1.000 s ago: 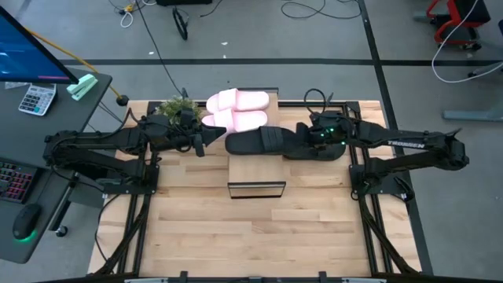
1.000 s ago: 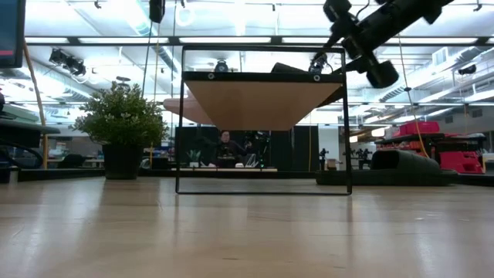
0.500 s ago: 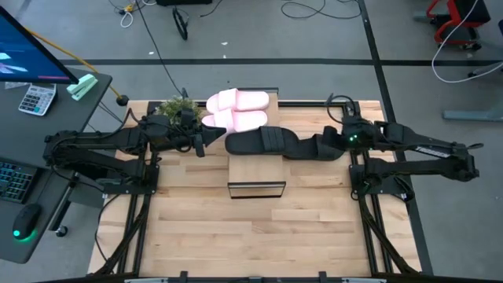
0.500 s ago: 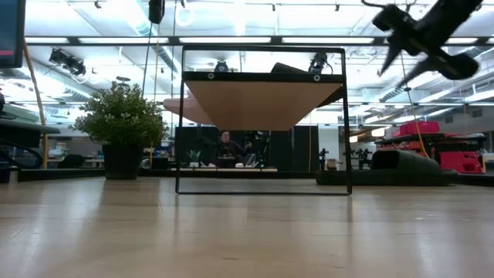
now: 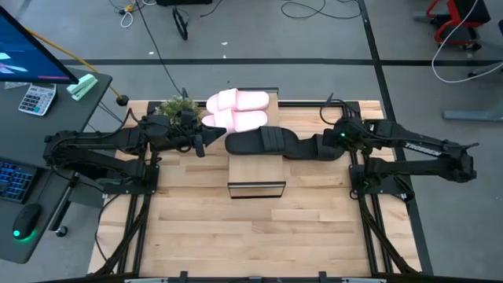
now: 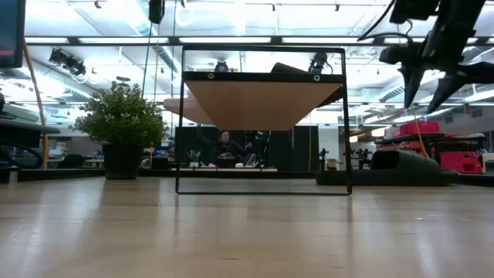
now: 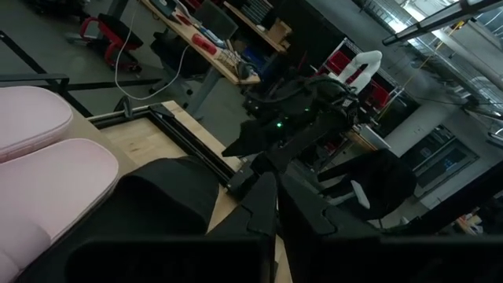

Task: Pick and place slides into the shelf
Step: Put the black slipper on the shelf

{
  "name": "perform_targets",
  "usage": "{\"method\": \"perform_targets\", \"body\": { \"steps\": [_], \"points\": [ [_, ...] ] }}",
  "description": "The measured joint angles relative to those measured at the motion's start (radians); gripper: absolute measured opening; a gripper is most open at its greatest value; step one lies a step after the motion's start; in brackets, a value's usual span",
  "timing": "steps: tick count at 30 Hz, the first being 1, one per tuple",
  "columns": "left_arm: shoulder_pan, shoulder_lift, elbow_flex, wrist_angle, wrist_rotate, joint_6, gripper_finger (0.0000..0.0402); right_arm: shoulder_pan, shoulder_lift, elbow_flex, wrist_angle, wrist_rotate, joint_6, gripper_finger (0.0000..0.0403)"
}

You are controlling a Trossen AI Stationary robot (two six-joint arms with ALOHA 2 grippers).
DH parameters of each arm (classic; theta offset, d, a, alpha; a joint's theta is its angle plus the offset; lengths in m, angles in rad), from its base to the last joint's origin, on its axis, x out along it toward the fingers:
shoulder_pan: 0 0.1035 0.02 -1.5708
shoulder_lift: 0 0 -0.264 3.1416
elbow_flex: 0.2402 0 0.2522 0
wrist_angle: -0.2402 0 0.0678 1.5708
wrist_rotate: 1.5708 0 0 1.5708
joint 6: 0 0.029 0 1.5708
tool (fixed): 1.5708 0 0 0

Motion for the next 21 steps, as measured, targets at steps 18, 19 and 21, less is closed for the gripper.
{"method": "perform_targets", "body": {
  "steps": [18, 19, 21],
  "points": [
    [0.0, 0.0, 0.0, 0.0, 0.0, 0.001, 0.0021, -0.373, 0.134, 0.0, 0.029, -0.181, -0.357, 0.0222],
    [0.0, 0.0, 0.0, -0.001, 0.0, 0.001, 0.0021, -0.39, 0.143, 0.0, 0.031, -0.195, -0.375, 0.0222],
    [0.0, 0.0, 0.0, -0.002, 0.0, 0.001, 0.0022, -0.42, 0.158, 0.0, 0.039, -0.223, -0.409, 0.0222]
  ]
}}
